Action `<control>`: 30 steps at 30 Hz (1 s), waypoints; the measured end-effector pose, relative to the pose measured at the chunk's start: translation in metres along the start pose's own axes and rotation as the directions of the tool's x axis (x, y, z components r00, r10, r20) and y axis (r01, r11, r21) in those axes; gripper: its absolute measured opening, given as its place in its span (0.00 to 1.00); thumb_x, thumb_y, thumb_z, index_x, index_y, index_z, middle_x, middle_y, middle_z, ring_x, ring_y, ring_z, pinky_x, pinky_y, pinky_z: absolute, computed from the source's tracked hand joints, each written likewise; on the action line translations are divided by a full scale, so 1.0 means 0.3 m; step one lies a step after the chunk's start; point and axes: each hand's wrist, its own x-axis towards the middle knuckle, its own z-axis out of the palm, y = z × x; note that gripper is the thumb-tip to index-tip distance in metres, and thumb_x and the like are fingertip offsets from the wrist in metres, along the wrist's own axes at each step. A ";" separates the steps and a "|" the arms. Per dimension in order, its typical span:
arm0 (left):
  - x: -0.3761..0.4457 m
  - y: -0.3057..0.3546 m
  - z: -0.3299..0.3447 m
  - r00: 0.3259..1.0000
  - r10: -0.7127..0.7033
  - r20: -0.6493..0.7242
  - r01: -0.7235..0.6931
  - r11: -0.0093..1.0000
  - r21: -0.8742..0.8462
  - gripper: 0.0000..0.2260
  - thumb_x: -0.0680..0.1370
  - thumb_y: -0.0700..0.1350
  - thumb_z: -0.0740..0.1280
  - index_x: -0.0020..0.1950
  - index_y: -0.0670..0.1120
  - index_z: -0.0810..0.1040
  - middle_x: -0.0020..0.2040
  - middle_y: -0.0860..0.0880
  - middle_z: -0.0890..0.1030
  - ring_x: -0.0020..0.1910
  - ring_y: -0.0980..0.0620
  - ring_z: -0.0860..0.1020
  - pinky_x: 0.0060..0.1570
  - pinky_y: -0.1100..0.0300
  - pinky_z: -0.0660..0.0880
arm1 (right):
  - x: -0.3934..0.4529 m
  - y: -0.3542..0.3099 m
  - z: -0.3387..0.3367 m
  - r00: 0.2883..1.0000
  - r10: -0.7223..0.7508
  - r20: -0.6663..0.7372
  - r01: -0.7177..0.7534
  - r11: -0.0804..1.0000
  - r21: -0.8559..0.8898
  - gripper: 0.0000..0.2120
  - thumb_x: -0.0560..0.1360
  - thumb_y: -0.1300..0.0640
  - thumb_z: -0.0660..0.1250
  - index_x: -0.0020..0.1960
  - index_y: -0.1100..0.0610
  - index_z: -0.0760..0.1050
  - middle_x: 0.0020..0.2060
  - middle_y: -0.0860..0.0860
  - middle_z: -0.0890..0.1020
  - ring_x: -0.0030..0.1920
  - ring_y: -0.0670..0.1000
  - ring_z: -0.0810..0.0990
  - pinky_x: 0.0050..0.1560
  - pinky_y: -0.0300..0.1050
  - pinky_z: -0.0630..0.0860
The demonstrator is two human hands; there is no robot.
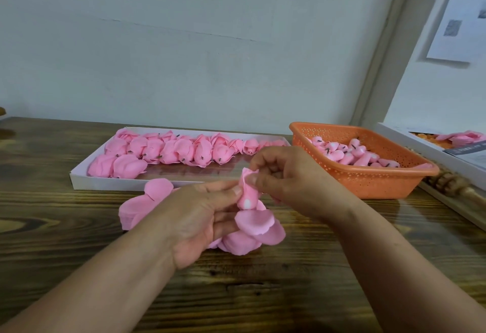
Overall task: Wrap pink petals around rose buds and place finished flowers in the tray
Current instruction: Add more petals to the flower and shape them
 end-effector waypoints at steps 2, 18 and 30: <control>0.003 -0.005 -0.002 1.000 0.006 -0.004 -0.006 1.000 0.001 0.15 0.69 0.41 0.68 0.53 0.38 0.82 0.49 0.38 0.84 0.40 0.48 0.84 0.35 0.62 0.81 | 0.000 -0.001 0.002 1.000 0.014 0.013 -0.015 1.000 0.025 0.08 0.74 0.62 0.69 0.39 0.54 0.73 0.20 0.43 0.72 0.22 0.42 0.67 0.26 0.38 0.65; 0.019 -0.001 -0.018 0.997 -0.019 -0.078 0.015 0.998 -0.058 0.11 0.75 0.32 0.64 0.55 0.38 0.81 0.46 0.40 0.85 0.40 0.49 0.85 0.36 0.62 0.81 | 0.006 -0.008 0.052 0.990 0.091 -0.106 -0.078 0.990 0.116 0.07 0.72 0.70 0.65 0.37 0.62 0.75 0.21 0.52 0.77 0.18 0.47 0.73 0.20 0.37 0.68; -0.002 -0.058 -0.040 0.996 0.079 0.040 -0.077 0.996 -0.048 0.21 0.68 0.31 0.69 0.60 0.41 0.79 0.52 0.42 0.84 0.50 0.49 0.84 0.42 0.63 0.80 | 0.014 -0.003 0.044 0.982 0.156 -0.105 -0.130 0.966 0.223 0.09 0.72 0.71 0.64 0.36 0.62 0.74 0.21 0.54 0.77 0.17 0.48 0.71 0.19 0.36 0.65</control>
